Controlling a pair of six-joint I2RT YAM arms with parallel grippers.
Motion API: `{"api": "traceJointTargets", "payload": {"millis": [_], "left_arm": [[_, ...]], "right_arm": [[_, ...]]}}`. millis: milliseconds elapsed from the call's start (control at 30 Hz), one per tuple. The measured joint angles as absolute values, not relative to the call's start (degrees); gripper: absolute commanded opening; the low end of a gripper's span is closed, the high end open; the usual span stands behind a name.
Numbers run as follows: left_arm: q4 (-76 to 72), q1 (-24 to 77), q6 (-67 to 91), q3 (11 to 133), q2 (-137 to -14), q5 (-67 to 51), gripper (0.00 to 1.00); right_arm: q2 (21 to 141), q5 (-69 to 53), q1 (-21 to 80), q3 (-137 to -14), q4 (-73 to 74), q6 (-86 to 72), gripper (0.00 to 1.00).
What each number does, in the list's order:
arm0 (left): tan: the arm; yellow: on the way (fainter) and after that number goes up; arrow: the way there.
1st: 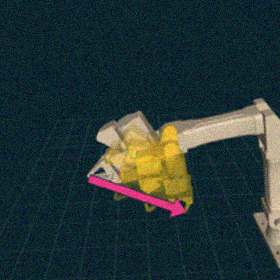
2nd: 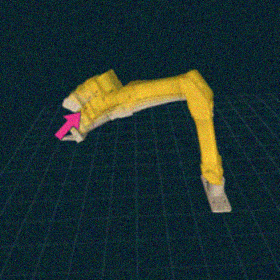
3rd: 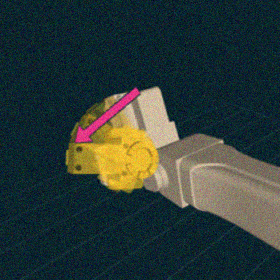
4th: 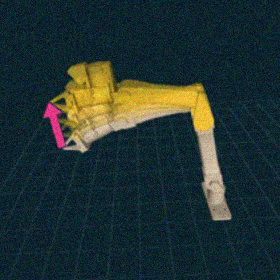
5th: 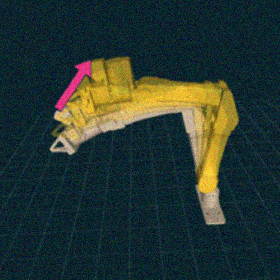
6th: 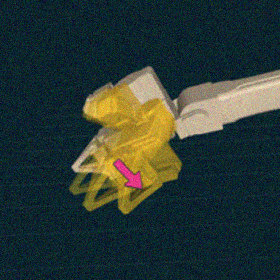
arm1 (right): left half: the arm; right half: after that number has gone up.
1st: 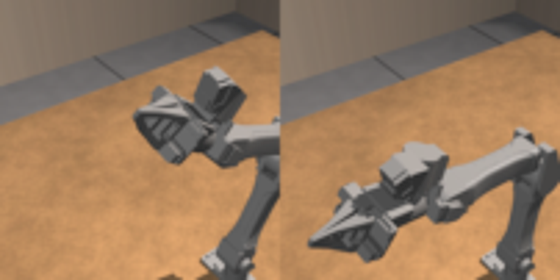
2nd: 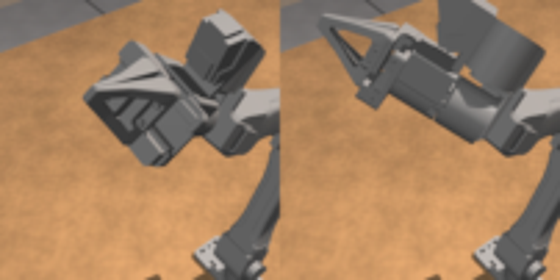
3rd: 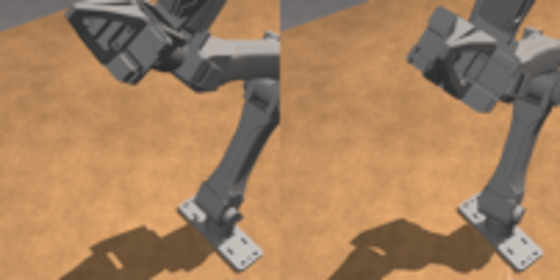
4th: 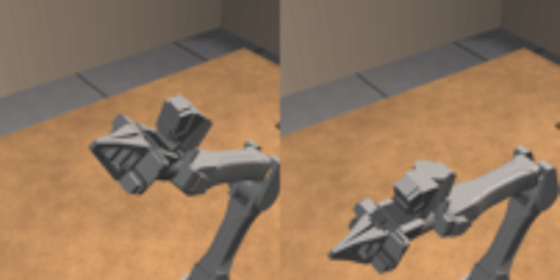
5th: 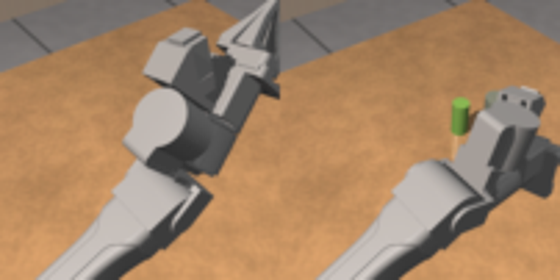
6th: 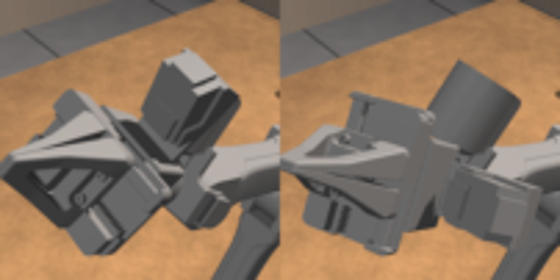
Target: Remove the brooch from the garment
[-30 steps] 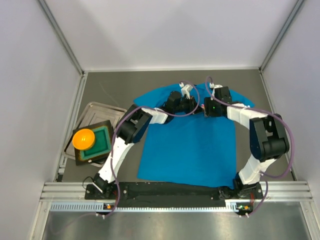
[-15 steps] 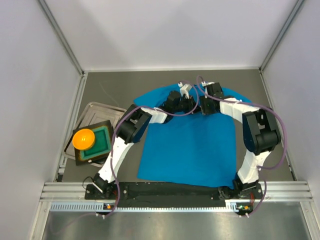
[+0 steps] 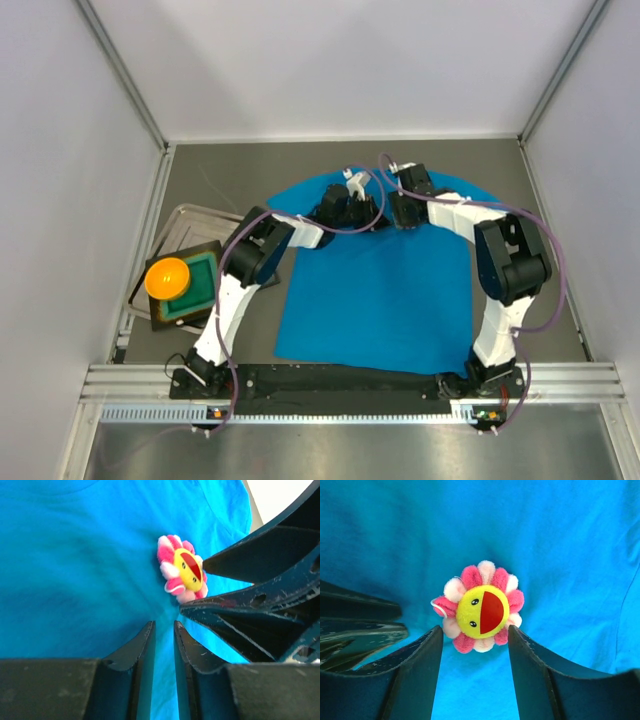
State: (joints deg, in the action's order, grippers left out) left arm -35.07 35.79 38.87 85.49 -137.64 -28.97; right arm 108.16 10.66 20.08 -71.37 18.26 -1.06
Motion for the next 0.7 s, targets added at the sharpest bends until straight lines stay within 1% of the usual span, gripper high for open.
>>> {"api": "traceJointTargets", "payload": {"millis": [167,367,700], "left_arm": [[-35.0,34.0,38.8,80.9,-134.0,-29.1,0.26],[-35.2,32.2,38.9,79.2,-132.6,-28.8,0.25],[-35.2,31.4,39.5,78.1,-132.6,-28.6,0.26]], "right_arm": [[108.2,13.1,21.5,-71.4,17.8,-1.0,0.56],[108.2,15.4,23.6,-71.6,17.6,-1.5,0.58],[112.0,19.6,23.9,-77.7,18.7,-6.2,0.54]]}}
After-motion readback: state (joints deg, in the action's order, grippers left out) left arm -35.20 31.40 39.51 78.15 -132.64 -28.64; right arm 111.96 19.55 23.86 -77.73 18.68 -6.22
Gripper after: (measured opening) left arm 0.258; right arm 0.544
